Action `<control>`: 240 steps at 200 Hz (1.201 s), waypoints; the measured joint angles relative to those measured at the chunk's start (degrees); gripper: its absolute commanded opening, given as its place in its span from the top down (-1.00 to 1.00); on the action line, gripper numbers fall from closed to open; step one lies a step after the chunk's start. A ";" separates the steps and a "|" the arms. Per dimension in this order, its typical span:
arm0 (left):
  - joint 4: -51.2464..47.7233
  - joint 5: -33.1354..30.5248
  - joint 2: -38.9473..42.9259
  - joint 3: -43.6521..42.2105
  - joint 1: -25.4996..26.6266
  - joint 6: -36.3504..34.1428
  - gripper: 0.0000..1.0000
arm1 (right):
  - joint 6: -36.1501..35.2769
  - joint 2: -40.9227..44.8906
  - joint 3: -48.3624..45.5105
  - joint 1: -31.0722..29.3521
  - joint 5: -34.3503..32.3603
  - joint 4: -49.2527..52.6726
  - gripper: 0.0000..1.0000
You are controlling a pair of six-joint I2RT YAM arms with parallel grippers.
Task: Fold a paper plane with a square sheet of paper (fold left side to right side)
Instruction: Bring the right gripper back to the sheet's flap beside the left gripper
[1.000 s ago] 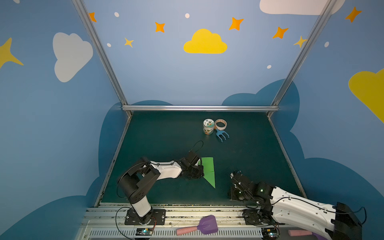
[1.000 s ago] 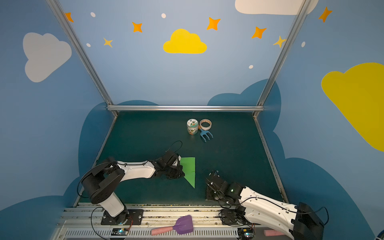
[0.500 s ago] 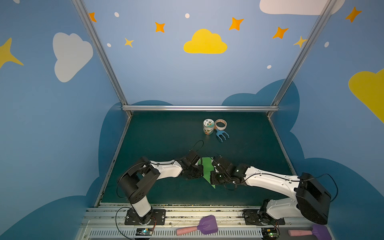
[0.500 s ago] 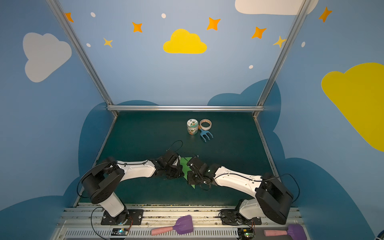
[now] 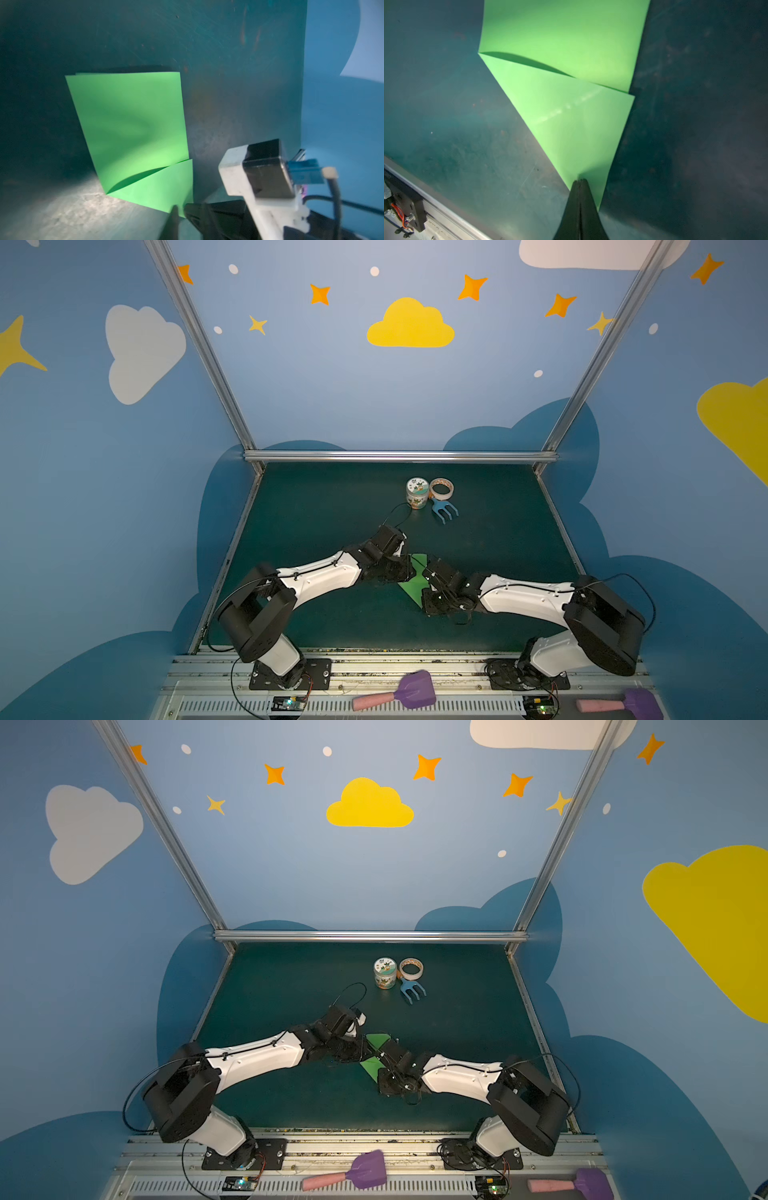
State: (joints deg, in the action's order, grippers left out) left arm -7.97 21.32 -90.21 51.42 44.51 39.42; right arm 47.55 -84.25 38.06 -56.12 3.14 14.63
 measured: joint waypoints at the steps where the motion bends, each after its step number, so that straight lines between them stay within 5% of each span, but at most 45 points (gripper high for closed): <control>1: 0.04 0.04 0.00 -0.09 0.02 -0.04 0.92 | -0.02 0.02 -0.02 0.02 0.00 -0.07 1.00; 240: 17.07 3.48 -9.27 -8.76 4.55 5.44 0.93 | 0.09 0.57 -1.31 0.68 1.33 -1.68 1.00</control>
State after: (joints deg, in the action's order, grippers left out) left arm 9.10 24.80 -99.48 42.65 49.06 44.86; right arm 47.64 -83.68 36.75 -55.44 4.47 12.95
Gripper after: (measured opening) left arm 0.047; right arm 0.047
